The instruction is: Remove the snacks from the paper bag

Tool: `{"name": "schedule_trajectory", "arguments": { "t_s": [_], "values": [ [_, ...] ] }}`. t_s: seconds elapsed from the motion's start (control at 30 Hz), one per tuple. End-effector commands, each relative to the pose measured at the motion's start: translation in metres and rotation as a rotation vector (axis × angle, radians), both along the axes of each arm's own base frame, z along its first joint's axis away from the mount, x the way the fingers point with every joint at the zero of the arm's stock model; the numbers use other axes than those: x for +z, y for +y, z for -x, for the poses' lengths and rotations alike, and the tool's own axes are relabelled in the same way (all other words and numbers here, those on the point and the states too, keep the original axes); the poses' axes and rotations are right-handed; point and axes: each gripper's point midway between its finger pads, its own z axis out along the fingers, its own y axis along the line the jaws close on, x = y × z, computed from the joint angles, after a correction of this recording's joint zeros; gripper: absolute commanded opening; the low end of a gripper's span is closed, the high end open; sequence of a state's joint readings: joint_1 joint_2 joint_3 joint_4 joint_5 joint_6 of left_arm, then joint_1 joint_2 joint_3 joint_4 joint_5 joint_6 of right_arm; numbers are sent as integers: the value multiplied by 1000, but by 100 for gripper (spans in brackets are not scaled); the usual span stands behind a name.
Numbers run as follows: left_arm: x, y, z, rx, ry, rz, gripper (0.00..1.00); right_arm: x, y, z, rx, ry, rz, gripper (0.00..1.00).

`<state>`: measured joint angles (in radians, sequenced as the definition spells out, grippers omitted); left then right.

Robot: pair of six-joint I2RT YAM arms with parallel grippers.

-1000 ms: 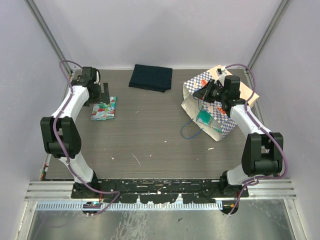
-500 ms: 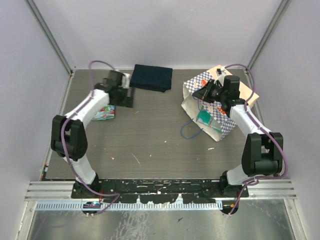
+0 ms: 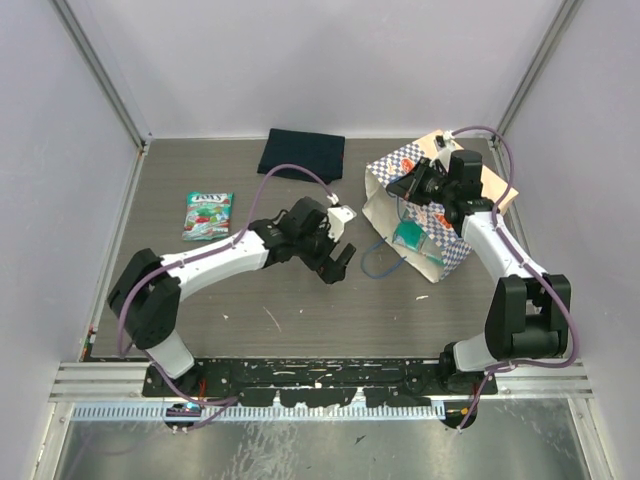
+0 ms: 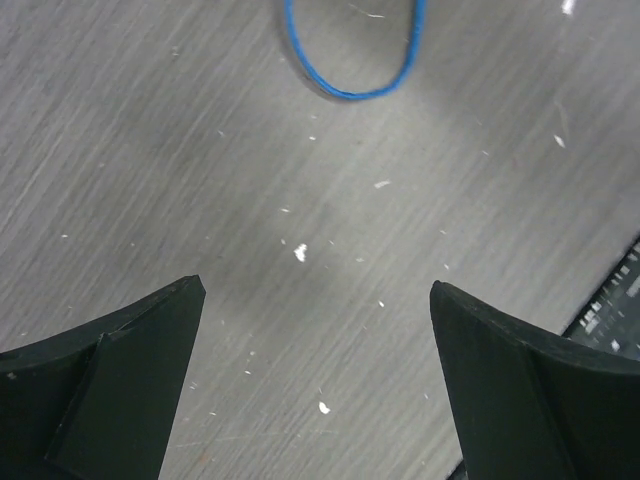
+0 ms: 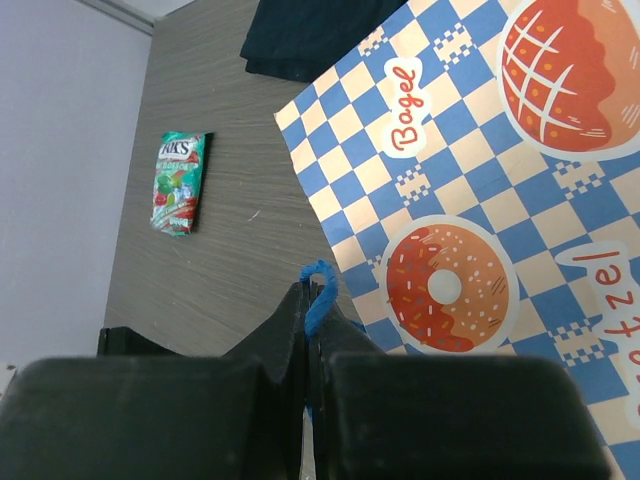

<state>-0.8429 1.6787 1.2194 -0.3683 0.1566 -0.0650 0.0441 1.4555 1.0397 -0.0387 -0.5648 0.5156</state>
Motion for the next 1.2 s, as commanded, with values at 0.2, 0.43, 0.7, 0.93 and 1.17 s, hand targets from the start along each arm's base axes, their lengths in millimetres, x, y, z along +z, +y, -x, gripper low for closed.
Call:
{"name": "schedule_trajectory", "arguments": {
  "t_s": [0.2,0.43,0.7,0.93,1.17],
  "values": [
    [83,-16,78,-499,-61,324,98,36,5,0,8,-101,-17,1],
    [85,-49,52,-334,28,443,98,41,3,3,-9,-117,-12,1],
    [76,-86,3,92,88,767,99,43,0,3,-41,-123,-19,1],
    [43,-127,-25,413,237,824,96,43,-6,-1,-88,-124,-12,1],
    [21,-158,-42,583,315,795,97,44,-15,-3,-143,-129,14,1]
  ]
}}
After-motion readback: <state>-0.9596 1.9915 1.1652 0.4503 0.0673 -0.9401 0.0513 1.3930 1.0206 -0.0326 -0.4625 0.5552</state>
